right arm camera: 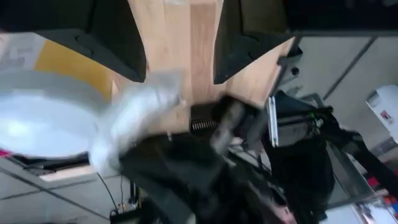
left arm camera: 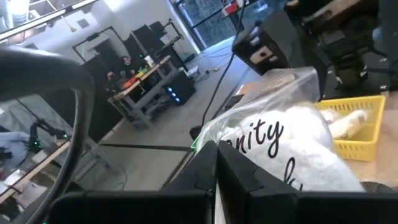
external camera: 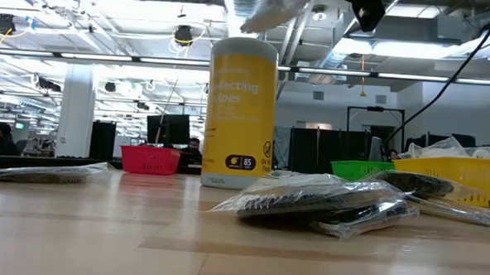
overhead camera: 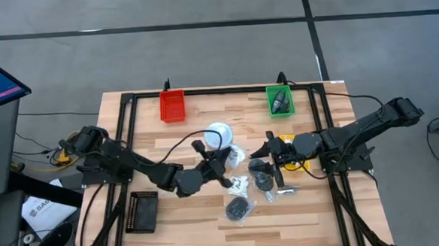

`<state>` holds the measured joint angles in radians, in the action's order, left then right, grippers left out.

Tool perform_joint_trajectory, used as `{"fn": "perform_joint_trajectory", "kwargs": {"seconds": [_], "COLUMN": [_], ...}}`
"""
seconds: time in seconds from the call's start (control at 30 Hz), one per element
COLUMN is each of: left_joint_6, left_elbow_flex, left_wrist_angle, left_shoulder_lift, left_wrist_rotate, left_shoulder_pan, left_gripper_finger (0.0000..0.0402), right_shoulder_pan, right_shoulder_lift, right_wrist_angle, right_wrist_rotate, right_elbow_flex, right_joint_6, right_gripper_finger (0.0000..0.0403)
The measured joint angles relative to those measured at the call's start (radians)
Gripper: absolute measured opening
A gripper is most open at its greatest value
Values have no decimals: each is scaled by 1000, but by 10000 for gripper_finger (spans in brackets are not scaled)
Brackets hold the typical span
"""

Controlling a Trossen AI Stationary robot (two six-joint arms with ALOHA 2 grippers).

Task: Pick & Place Travel size toiletries
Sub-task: Put the white cotton pack into the yellow bin

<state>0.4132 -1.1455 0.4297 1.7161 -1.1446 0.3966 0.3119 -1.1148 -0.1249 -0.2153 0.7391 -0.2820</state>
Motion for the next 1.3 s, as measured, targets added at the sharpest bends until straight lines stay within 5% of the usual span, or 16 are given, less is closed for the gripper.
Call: {"fn": "perform_joint_trajectory", "kwargs": {"seconds": [0.67,0.83,1.03,1.3], "left_joint_6": [2,2,2,2], "left_elbow_flex": [-14,-14,-14,-14], "left_wrist_angle": [23,23,22,20], "left_shoulder_lift": [19,19,19,19], "left_wrist_rotate": [16,17,17,18], "left_shoulder_pan": [-11,-11,-11,-8], "left_gripper_finger": [0,0,0,3], "right_shoulder_pan": [-89,-106,-112,-110], "right_shoulder_lift": [-16,-55,-85,-76], "right_wrist_angle": [-45,-63,-70,-55], "right_wrist_rotate": [0,0,5,7], "right_elbow_flex": [0,0,0,0], "right_joint_6": [-6,-7,27,28], "right_gripper_finger": [179,132,14,4]}}
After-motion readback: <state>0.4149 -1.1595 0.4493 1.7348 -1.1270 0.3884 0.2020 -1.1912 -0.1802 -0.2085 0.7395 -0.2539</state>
